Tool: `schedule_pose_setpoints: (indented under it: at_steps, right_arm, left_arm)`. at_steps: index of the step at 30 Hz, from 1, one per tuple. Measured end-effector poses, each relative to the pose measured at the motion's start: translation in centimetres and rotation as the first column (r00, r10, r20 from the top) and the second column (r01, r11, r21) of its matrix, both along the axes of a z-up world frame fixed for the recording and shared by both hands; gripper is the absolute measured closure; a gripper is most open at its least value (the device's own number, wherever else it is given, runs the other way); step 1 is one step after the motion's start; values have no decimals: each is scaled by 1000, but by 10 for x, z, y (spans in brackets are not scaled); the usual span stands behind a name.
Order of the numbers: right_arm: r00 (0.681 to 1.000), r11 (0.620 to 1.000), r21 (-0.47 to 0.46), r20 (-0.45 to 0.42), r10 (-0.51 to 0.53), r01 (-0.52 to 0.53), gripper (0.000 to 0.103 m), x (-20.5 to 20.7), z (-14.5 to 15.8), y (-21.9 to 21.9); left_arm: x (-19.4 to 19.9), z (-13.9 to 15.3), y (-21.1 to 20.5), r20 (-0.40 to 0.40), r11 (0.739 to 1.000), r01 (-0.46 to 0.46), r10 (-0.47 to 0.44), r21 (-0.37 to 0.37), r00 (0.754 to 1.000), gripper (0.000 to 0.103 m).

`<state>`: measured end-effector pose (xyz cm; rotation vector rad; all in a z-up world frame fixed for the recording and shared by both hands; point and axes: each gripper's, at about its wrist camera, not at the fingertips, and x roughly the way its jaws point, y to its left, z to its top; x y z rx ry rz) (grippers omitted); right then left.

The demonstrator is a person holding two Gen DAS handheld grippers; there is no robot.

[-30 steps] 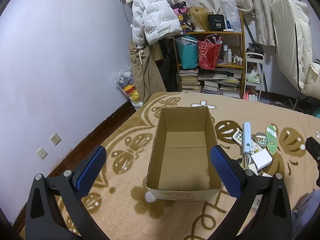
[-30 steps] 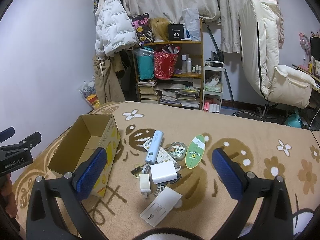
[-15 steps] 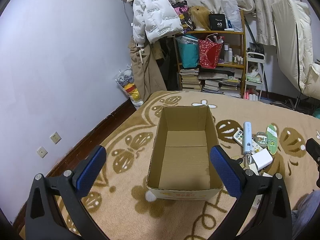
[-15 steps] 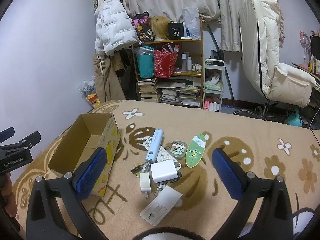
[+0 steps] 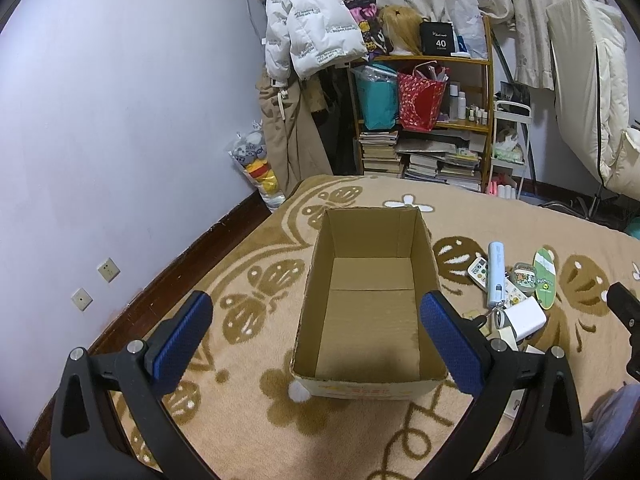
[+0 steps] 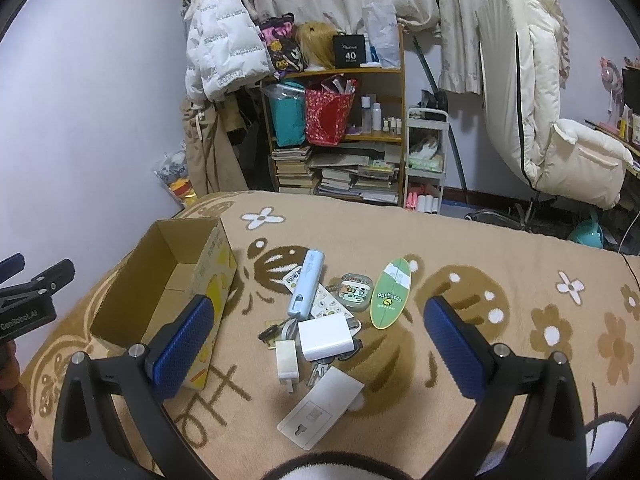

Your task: Organize rigid objects

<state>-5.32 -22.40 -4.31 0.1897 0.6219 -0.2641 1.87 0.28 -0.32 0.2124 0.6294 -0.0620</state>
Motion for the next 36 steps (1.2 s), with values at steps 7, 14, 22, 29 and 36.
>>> schedule_pose_setpoints:
  at_steps: [7,14,22,29,36]
  right_arm:
    - [996,999,43,-88,-12,16,0,25,-13,-6]
    - [990,995,103,-135,26,-12,0,55,-29,-2]
    - [983,985,170,-177,46,-16,0,81,-50,-5]
    - [973,975,223,-222,68,-17,0,95,-68,-6]
    - [957,974,228,-278,79,-14,1,99,-84,-6]
  left_arm:
    - [37,-3,11,-39,998,-55,54,-17,998,0]
    - [80,-17,24,-133,996,-77,70,-47,989,0]
    - [110,-42,32,-216,994,-99,86,-49,973,0]
    - [137,-79,35,-358,992,-117,94,-45,929,3]
    - [149,-109,41,-440,988,-153,145,18,886,15]
